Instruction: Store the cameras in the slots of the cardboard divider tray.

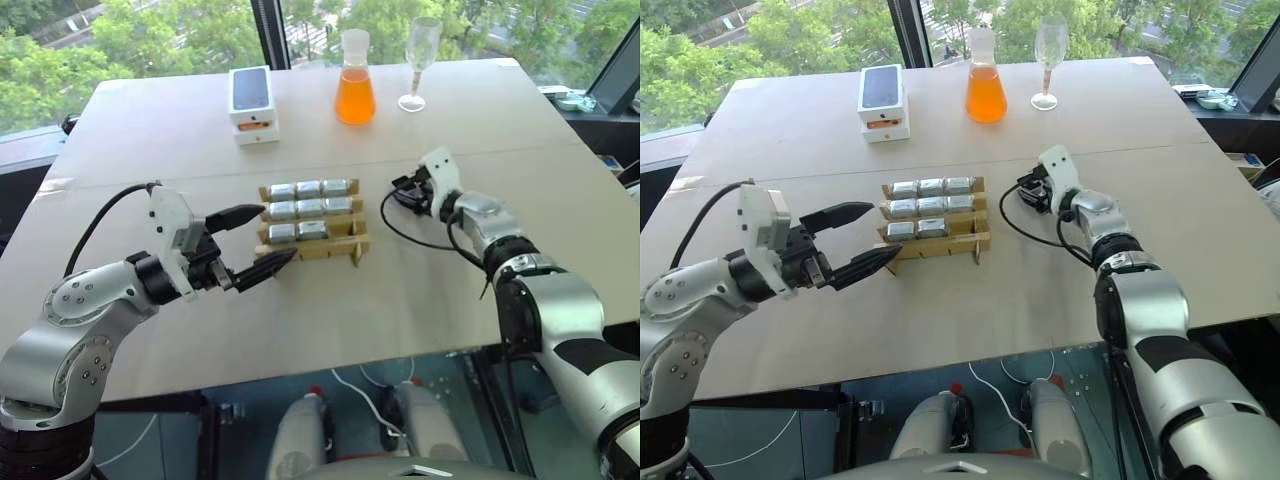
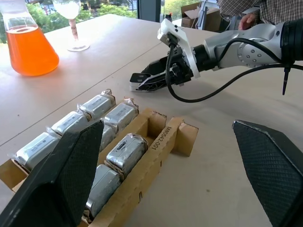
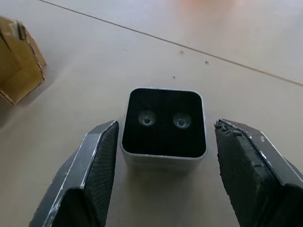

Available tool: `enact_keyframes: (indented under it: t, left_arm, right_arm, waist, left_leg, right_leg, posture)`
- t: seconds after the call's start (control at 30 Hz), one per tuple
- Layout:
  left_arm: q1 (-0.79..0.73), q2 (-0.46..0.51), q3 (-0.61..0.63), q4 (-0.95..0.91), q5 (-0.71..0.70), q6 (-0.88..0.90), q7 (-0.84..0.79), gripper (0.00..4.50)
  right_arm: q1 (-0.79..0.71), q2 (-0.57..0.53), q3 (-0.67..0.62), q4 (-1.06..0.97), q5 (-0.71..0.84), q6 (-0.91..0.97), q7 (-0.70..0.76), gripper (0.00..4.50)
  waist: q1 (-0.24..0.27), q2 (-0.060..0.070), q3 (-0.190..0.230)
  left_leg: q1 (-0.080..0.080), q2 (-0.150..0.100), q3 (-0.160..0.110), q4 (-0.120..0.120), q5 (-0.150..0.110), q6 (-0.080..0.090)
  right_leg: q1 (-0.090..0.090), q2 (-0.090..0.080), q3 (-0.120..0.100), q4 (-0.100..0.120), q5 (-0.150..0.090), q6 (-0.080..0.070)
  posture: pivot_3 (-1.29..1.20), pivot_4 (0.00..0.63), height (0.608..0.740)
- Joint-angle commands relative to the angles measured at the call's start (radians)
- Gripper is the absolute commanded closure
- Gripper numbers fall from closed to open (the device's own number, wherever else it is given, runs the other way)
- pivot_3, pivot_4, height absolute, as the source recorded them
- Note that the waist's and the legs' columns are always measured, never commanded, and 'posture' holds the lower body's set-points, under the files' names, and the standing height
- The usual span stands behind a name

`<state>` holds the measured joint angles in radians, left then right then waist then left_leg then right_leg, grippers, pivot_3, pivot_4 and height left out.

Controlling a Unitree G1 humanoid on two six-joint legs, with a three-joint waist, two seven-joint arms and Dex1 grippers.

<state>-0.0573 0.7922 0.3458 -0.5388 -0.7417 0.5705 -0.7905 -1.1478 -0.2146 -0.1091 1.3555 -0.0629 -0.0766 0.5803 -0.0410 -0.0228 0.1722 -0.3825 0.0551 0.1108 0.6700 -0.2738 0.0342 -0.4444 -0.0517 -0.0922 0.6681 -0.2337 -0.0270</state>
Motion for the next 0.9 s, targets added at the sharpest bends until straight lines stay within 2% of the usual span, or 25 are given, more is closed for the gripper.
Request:
enact_keyframes:
  t: [0.03,0.17,0.2,0.27,0.3,0.47,0.6,0.67,0.73,0.83,0.9]
  left_arm:
    - [0.003,-0.001,0.020,-0.031,-0.005,-0.018,0.004,0.00]
    - [0.020,-0.003,0.031,-0.042,-0.008,-0.016,0.012,0.00]
    - [0.023,-0.003,0.033,-0.045,-0.010,-0.016,0.014,0.00]
    - [0.029,-0.002,0.035,-0.048,-0.014,-0.016,0.016,0.00]
    - [0.030,-0.002,0.034,-0.046,-0.012,-0.018,0.015,0.00]
    - [0.004,0.000,0.015,-0.031,-0.008,-0.012,0.021,0.00]
    - [-0.061,0.004,-0.018,0.008,-0.008,0.006,0.022,0.00]
    - [-0.103,0.019,-0.051,0.052,0.008,0.018,0.000,0.00]
    - [-0.158,0.030,-0.087,0.116,0.032,0.028,-0.014,0.00]
    - [-0.278,0.020,-0.151,0.243,0.074,0.022,-0.035,0.00]
    - [-0.379,-0.014,-0.199,0.334,0.082,0.023,-0.061,0.00]
  right_arm:
    - [-0.025,0.004,-0.014,-0.010,0.007,0.004,-0.007,1.32]
    - [-0.021,0.009,-0.020,-0.010,0.005,-0.002,-0.017,1.32]
    - [-0.019,0.009,-0.021,-0.011,0.005,-0.007,-0.017,1.83]
    - [-0.015,0.007,-0.022,-0.012,0.006,-0.015,-0.015,2.53]
    - [-0.012,0.005,-0.023,-0.014,0.006,-0.017,-0.012,2.62]
    - [0.002,-0.014,-0.008,-0.036,0.000,-0.081,0.016,2.62]
    - [0.034,-0.030,0.073,-0.130,-0.052,-0.346,0.073,2.62]
    - [0.074,-0.004,0.044,-0.235,0.045,-0.388,0.201,2.62]
    - [0.144,0.008,0.067,-0.391,0.096,-0.420,0.298,2.62]
    - [0.256,-0.028,0.179,-0.616,0.016,-0.577,0.324,2.62]
    - [0.292,-0.067,0.244,-0.705,-0.102,-0.736,0.262,2.62]
  waist:
    - [0.000,0.000,0.000]
    - [0.000,0.000,0.000]
    - [0.000,0.000,0.000]
    - [0.000,0.000,0.000]
    - [0.000,0.000,0.000]
    - [0.000,0.000,0.000]
    - [0.001,0.000,0.000]
    - [0.001,0.000,0.000]
    - [0.001,0.000,0.000]
    - [0.008,0.000,0.000]
    - [0.016,0.001,0.000]
  left_leg:
    - [0.000,0.000,0.000,0.000,0.000,0.000]
    - [0.000,0.000,0.000,0.000,0.000,0.000]
    - [0.000,0.000,0.000,0.000,0.000,0.000]
    - [0.000,0.000,0.000,0.000,0.000,0.000]
    - [0.000,0.000,0.000,0.000,0.000,0.000]
    - [0.000,0.000,0.000,0.000,0.000,0.000]
    - [-0.001,0.000,0.000,0.000,0.000,0.000]
    - [-0.001,0.000,0.000,0.000,0.000,0.000]
    - [0.000,0.000,0.000,0.000,0.000,0.000]
    - [0.000,0.001,-0.001,-0.001,0.000,-0.001]
    - [-0.001,0.001,-0.002,0.000,0.000,-0.001]
  right_leg:
    - [0.000,0.000,0.000,0.000,0.000,0.000]
    - [0.000,0.000,0.000,0.000,0.000,0.000]
    - [0.000,0.000,0.000,0.000,0.000,0.000]
    - [0.000,0.000,0.000,0.000,0.000,0.000]
    - [0.000,0.000,0.000,0.000,0.000,0.000]
    - [0.000,0.000,0.000,0.000,0.000,0.000]
    - [0.000,0.000,0.000,-0.001,0.000,0.000]
    - [0.000,0.000,0.000,-0.001,0.000,0.000]
    - [0.000,0.001,0.000,-0.001,0.000,0.001]
    - [0.000,0.002,-0.001,-0.001,0.000,0.001]
    - [0.000,0.002,-0.002,-0.001,0.000,0.001]
  posture:
    - [0.00,0.150,0.740]
    - [0.00,0.150,0.740]
    - [0.00,0.150,0.740]
    - [0.00,0.150,0.740]
    - [0.00,0.150,0.740]
    - [0.00,0.150,0.740]
    - [0.00,0.150,0.740]
    - [0.00,0.150,0.740]
    - [0.00,0.150,0.740]
    - [0.00,0.150,0.740]
    - [0.00,0.150,0.740]
